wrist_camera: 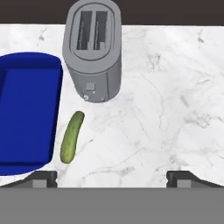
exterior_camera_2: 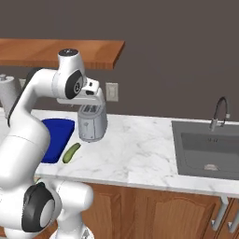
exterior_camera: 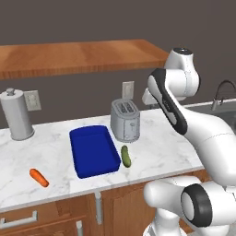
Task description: Place the two vegetables and bowl onto the tray for setting up a vegetable dip station.
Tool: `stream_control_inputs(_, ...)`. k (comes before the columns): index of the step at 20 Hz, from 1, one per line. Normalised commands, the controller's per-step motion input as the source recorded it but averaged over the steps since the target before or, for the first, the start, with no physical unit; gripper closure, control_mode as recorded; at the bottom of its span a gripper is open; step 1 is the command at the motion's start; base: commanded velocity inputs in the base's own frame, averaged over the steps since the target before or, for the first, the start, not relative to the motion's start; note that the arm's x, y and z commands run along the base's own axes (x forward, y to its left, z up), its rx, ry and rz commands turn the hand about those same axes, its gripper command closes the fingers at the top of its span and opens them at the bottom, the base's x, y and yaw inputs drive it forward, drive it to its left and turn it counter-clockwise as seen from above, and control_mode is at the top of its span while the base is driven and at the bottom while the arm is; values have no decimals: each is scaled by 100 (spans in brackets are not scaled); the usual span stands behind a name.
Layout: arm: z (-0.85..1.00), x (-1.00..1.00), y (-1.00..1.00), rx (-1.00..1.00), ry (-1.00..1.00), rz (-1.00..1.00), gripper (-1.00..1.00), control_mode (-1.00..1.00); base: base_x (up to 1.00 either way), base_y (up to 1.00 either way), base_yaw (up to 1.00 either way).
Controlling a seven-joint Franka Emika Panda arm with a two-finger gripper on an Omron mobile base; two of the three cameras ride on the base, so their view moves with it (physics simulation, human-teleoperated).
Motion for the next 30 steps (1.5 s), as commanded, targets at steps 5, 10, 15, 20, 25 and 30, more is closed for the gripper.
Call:
stream_control_inputs(5,0,0,0,0,0,0,-100,100,3,-55,-1)
stream_control_inputs(10,0,0,0,0,0,0,-100,100,5,-58,0)
stream_control_inputs(15,0,0,0,0,0,0,-100,100,6,-59,0)
stream_control_inputs(20,0,0,0,0,0,0,-100,100,5,-60,0)
stream_control_inputs(25,0,0,0,0,0,0,-100,100,6,-60,0)
stream_control_inputs(30,0,0,0,0,0,0,-100,100,7,-58,-1)
